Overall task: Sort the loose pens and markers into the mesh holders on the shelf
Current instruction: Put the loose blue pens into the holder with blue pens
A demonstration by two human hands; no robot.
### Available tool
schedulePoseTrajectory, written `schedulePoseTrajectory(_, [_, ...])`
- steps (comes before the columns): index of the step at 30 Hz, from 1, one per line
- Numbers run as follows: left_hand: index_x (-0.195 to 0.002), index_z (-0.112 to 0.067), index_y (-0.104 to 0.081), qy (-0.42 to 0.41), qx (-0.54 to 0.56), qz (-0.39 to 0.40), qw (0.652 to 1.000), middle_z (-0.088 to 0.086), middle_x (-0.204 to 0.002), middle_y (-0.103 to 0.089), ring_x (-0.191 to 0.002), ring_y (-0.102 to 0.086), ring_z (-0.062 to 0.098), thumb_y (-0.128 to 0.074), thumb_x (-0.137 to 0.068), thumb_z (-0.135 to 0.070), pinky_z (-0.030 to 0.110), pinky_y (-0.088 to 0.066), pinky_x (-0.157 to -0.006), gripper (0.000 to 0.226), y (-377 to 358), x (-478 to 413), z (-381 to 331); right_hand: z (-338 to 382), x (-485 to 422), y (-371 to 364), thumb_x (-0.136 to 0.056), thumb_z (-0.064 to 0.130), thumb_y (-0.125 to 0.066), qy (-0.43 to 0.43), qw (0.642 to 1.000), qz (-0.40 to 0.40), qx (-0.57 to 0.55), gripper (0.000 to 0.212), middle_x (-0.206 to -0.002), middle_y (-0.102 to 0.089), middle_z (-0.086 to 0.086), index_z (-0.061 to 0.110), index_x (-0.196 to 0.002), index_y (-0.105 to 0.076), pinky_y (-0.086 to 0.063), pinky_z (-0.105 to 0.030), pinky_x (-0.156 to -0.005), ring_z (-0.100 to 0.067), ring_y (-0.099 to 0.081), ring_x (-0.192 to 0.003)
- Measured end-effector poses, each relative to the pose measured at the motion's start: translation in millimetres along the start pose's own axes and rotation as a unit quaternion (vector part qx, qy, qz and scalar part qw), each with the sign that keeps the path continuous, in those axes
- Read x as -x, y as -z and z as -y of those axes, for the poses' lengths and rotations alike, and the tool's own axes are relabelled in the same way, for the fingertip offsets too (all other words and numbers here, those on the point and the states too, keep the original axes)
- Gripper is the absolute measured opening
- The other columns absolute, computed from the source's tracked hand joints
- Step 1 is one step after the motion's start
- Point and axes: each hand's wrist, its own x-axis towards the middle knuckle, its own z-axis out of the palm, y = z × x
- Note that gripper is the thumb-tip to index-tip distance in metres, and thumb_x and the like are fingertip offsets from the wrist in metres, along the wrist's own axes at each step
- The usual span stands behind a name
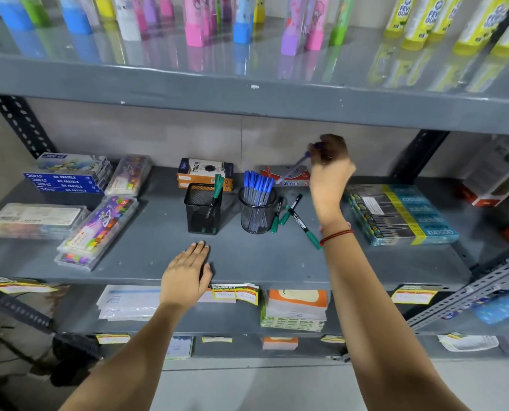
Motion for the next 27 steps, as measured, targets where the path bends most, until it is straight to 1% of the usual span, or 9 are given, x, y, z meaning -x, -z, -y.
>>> schedulePoseTrajectory(3, [-0.126, -0.004, -0.057, 0.0, -0.002, 0.004, 1.0, 0.014, -0.131, -0.057, -0.124, -0.051, 0.029, -0.025, -0.089, -0.035, 0.044, -0.04, -0.103, 0.058, 0, -1, 0, 4, 5, -21, -0.078, -0.003, -0.068, 0.007, 0.998, 0.061, 0.015, 0.01, -0.072, -0.063, -0.011, -0.004, -0.084, -0.06, -0.034, -0.005, -0.053, -0.016, -0.057, -0.061])
schedulePoseTrajectory(6, [-0.124, -0.004, -0.058, -0.002, -0.004, 0.004, 1.0, 0.014, -0.129, -0.059, -0.122, -0.053, 0.029, -0.026, -0.089, -0.035, 0.044, -0.041, -0.101, 0.057, 0, -1, 1, -14, 22, -38, -0.082, 0.001, -0.067, -0.01, 0.984, 0.148, 0.101, 0.01, -0.084, -0.071, -0.02, -0.005, -0.088, -0.062, -0.035, -0.002, -0.063, -0.023, -0.065, -0.073])
schedulePoseTrajectory(7, [-0.123, -0.003, -0.059, -0.003, -0.004, 0.005, 1.0, 0.014, -0.128, -0.06, -0.121, -0.054, 0.03, -0.027, -0.089, -0.034, 0.045, -0.042, -0.1, 0.056, 0, -1, 1, -20, 28, -42, -0.084, 0.003, -0.066, -0.029, 0.975, 0.183, 0.122, 0.011, -0.088, -0.072, -0.022, -0.005, -0.091, -0.063, -0.042, -0.007, -0.071, -0.027, -0.068, -0.079])
schedulePoseTrajectory(9, [-0.121, -0.003, -0.061, -0.004, -0.005, 0.004, 1.0, 0.014, -0.125, -0.062, -0.118, -0.056, 0.03, -0.029, -0.089, -0.033, 0.045, -0.043, -0.099, 0.054, 1, -1, 1, -32, 39, -48, -0.088, 0.009, -0.063, -0.07, 0.949, 0.257, 0.167, 0.019, -0.097, -0.071, -0.024, -0.005, -0.102, -0.064, -0.053, -0.033, -0.086, -0.034, -0.067, -0.092])
schedulePoseTrajectory(12, [-0.119, -0.002, -0.062, -0.005, -0.004, 0.002, 1.0, 0.014, -0.123, -0.064, -0.116, -0.058, 0.03, -0.031, -0.088, -0.032, 0.045, -0.044, -0.097, 0.053, 1, -1, 1, -43, 51, -48, -0.091, 0.013, -0.059, -0.056, 0.914, 0.329, 0.231, 0.035, -0.119, -0.059, -0.022, 0.005, -0.126, -0.055, -0.043, -0.043, -0.1, -0.036, -0.05, -0.117])
schedulePoseTrajectory(15, [-0.119, -0.002, -0.062, -0.008, -0.005, 0.0, 1.0, 0.014, -0.123, -0.063, -0.116, -0.058, 0.03, -0.03, -0.088, -0.031, 0.046, -0.044, -0.098, 0.054, 0, -2, 1, -50, 53, -37, -0.092, 0.018, -0.057, -0.043, 0.914, 0.319, 0.246, 0.042, -0.13, -0.05, -0.02, 0.008, -0.132, -0.046, -0.038, -0.048, -0.103, -0.037, -0.039, -0.124])
schedulePoseTrajectory(19, [-0.121, -0.002, -0.061, -0.005, -0.003, -0.005, 1.0, 0.015, -0.125, -0.062, -0.118, -0.056, 0.031, -0.029, -0.088, -0.032, 0.046, -0.043, -0.099, 0.055, -1, -3, 1, -69, 59, -5, -0.092, 0.013, -0.056, -0.108, 0.922, 0.267, 0.259, 0.036, -0.126, -0.054, -0.021, 0.005, -0.126, -0.052, -0.041, -0.043, -0.1, -0.038, -0.044, -0.122])
schedulePoseTrajectory(24, [-0.122, -0.002, -0.06, -0.008, -0.001, -0.005, 1.0, 0.016, -0.126, -0.061, -0.119, -0.056, 0.032, -0.028, -0.088, -0.032, 0.045, -0.043, -0.099, 0.055, -1, -1, 1, -97, 85, 37, -0.086, 0.013, -0.062, -0.214, 0.866, 0.282, 0.352, 0.04, -0.123, -0.055, -0.026, -0.002, -0.122, -0.053, -0.046, -0.046, -0.094, -0.042, -0.042, -0.121])
schedulePoseTrajectory(27, [-0.123, -0.003, -0.059, -0.008, 0.001, -0.002, 1.0, 0.016, -0.128, -0.06, -0.121, -0.054, 0.031, -0.027, -0.088, -0.033, 0.045, -0.042, -0.1, 0.057, -2, 0, 1, -100, 96, 46, -0.086, 0.016, -0.063, -0.219, 0.847, 0.289, 0.388, 0.037, -0.122, -0.054, -0.024, -0.003, -0.116, -0.052, -0.047, -0.047, -0.093, -0.04, -0.045, -0.119])
